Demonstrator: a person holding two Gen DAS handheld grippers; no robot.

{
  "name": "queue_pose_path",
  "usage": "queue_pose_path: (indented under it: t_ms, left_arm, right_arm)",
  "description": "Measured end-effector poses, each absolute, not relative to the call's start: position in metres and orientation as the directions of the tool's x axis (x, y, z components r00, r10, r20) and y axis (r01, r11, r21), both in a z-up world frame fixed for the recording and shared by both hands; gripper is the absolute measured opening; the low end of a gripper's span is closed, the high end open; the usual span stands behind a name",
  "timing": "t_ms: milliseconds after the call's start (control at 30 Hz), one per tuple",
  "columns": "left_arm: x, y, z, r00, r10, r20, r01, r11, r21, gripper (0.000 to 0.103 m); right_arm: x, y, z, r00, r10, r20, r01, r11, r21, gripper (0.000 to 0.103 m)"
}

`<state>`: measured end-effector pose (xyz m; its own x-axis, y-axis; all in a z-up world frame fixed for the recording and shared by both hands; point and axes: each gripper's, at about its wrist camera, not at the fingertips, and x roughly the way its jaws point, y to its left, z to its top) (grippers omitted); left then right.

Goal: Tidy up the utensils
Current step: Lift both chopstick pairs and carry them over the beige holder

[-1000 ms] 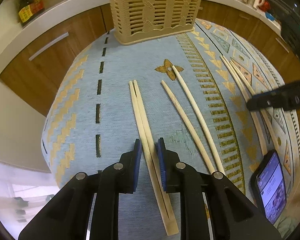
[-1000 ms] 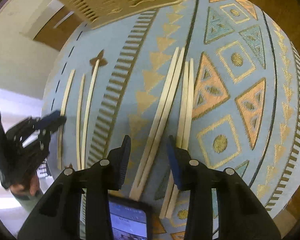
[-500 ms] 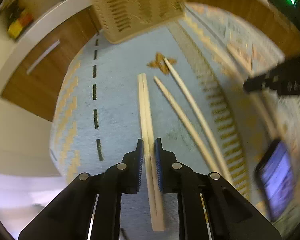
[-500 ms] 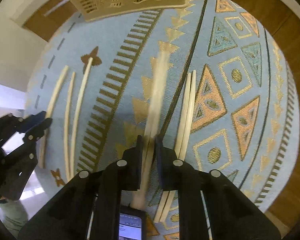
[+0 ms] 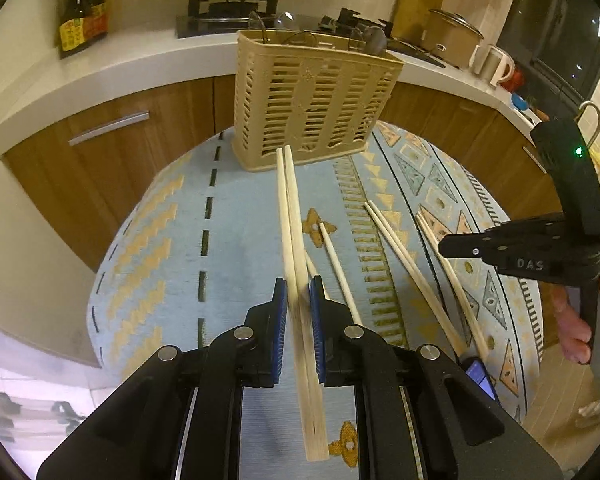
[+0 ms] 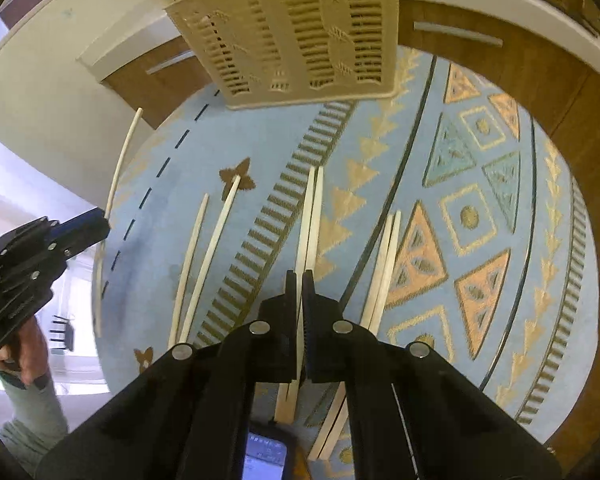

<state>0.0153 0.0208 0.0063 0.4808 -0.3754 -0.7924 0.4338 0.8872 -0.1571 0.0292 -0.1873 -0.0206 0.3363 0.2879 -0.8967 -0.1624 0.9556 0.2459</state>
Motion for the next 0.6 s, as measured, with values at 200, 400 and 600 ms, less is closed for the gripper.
queue_pose_path:
  t_ms: [200,400,600]
  left_arm:
    - [0.014,0.023,0.002,0.47,-0.397,-0.788,0.446,0.878,-0.176,0.01]
    - [0.012,0.032,0.002,0.471,-0.423,-0.774,0.438,0.874,-0.211,0.01]
    - [0.012,0.037,0.002,0.469,-0.455,-0.757,0.438,0.864,-0.248,0.01]
  right_arm:
    - [0.03,-0.173,-0.048,0.25,0.336,-0.908,-0.152,0.94,0.306,0.007]
    - [0.033,-0.174,-0.055,0.248,0.358,-0.9,-0.12,0.933,0.338,0.007]
    - [0.023,-0.192,-0.029,0.363,0.393,-0.845,-0.113,0.919,0.378,0.038]
